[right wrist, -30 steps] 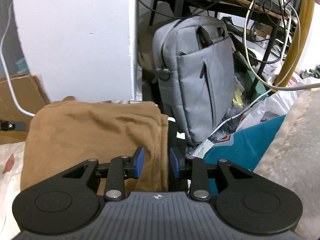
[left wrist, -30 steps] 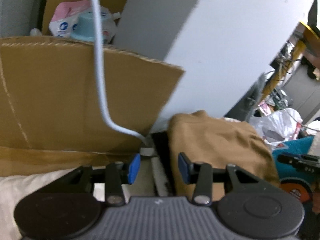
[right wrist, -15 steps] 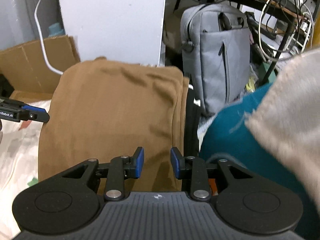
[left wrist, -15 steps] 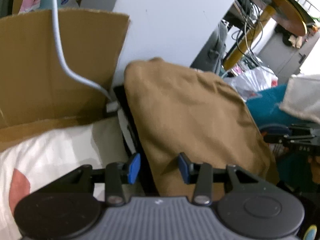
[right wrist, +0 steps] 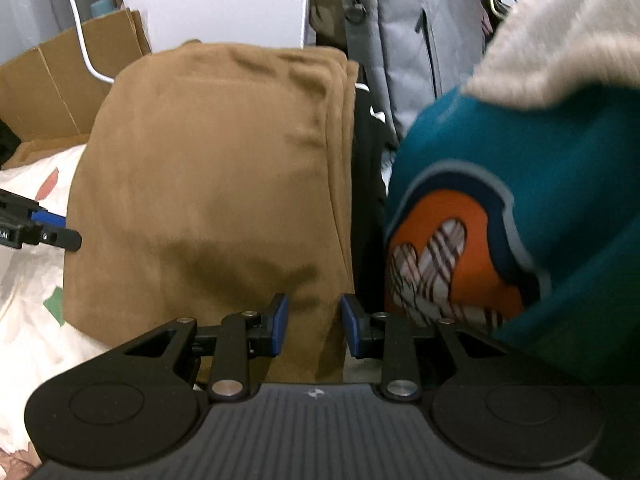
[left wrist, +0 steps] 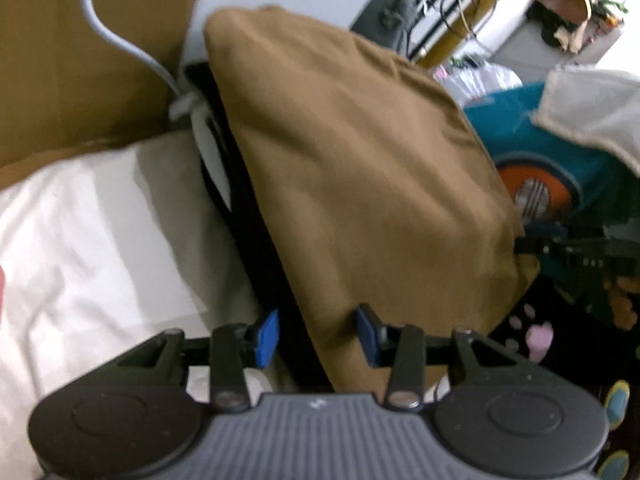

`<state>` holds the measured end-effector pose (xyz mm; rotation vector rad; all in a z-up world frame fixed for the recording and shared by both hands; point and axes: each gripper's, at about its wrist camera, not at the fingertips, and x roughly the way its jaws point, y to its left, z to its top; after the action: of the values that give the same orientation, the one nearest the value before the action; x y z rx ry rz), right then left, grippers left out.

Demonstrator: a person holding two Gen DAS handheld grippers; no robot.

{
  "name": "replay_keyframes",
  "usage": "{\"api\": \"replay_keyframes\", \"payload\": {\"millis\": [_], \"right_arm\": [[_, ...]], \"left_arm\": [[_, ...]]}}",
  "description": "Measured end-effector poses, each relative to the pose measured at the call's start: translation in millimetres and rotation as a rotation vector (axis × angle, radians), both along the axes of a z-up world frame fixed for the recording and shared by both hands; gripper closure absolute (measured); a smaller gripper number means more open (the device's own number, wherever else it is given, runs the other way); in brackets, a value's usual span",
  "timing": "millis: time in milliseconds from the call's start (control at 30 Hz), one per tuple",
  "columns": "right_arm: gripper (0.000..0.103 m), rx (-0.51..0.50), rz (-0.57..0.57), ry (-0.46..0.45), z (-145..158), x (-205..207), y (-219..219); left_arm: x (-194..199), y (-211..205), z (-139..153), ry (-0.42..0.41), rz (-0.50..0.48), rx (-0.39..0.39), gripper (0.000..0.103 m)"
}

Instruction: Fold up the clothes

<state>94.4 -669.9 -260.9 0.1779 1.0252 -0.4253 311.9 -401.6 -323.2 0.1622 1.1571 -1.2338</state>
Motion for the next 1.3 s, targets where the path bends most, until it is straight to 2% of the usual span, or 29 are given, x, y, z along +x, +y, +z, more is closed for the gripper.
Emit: {"api": "replay_keyframes", "payload": {"millis": [267,433,533,600,700,733,900,1033,1067,1300], "right_arm": [[0.070,0.037,-0.013,0.022,-15,-17,0],[0.070,0.062,-0.018,0.018,-16,-22,4],[0.070,0.077,-0.018,0.008,-10,-26,5],[0.069,0.090,-0.018,-0.006,-5,-29,6],[0.067,0.098,-0.009,-0.031,5,-35,10],[0.062,0.101,-0.009,-0.040,8,-38,12],[0.060,0.109,0.001,-0.077,22,-48,17],[0.051,0.113,0.015,-0.101,33,-52,25],[0.045,0.115,0.022,-0.106,38,-52,30],[0.023,0.095,0.089,-0.158,75,-65,63]], "left_arm": [[-19,7,-18,0.013,-0.032,0.062,0.059],[-23,15,-14,0.021,-0.022,0.104,0.059],[-25,27,-6,0.057,0.021,0.128,0.059],[-34,36,10,0.028,0.009,0.159,0.059],[-45,46,30,0.014,-0.001,0.159,0.059],[-47,47,34,0.010,-0.001,0.159,0.059],[-60,59,65,-0.009,0.064,0.159,0.059],[-72,69,86,-0.032,0.100,0.176,0.057],[-76,72,93,-0.041,0.118,0.187,0.057],[-106,93,140,-0.102,0.195,0.197,0.042]]}}
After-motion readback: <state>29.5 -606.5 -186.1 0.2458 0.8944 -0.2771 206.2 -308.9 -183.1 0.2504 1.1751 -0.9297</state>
